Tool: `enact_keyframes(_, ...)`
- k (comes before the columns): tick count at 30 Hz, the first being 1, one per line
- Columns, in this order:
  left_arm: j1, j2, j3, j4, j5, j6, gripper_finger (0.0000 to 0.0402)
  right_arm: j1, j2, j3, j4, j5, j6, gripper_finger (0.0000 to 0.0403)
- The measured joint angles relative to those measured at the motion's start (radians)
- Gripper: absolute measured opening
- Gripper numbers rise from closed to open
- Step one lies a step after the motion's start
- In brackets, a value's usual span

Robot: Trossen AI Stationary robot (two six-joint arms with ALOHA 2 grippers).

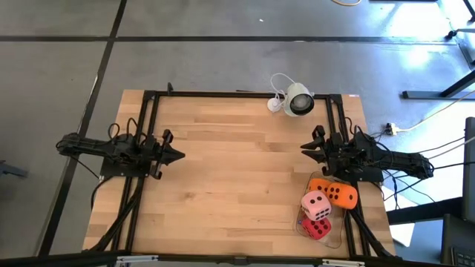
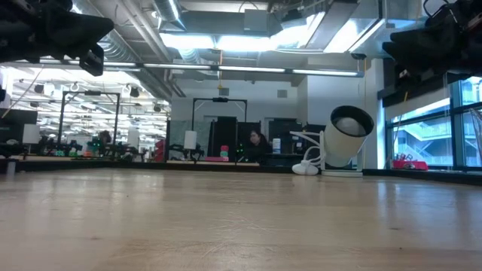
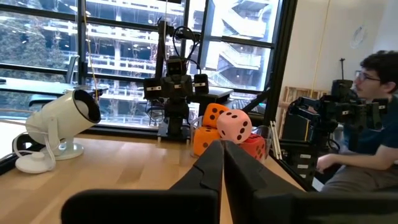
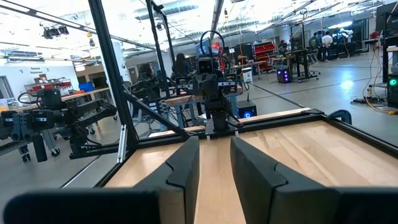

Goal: Pick & Place Dice
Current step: Return to Home Position

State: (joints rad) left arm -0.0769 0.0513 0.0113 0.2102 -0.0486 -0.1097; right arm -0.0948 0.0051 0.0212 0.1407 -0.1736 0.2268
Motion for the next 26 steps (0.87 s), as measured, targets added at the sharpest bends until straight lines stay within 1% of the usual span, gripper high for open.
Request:
enact_keyframes(19, 0.0, 0.0, 0.0, 0.0, 0.0, 0.0, 0.0015, 0.0, 0.0, 0.0, 0.0, 0.0, 0.0, 0.0094)
enact_keyframes(26, 0.0, 0.0, 0.0, 0.0, 0.0, 0.0, 0.0011, 0.0, 0.0, 0.0, 0.0, 0.0, 0.0, 0.0094)
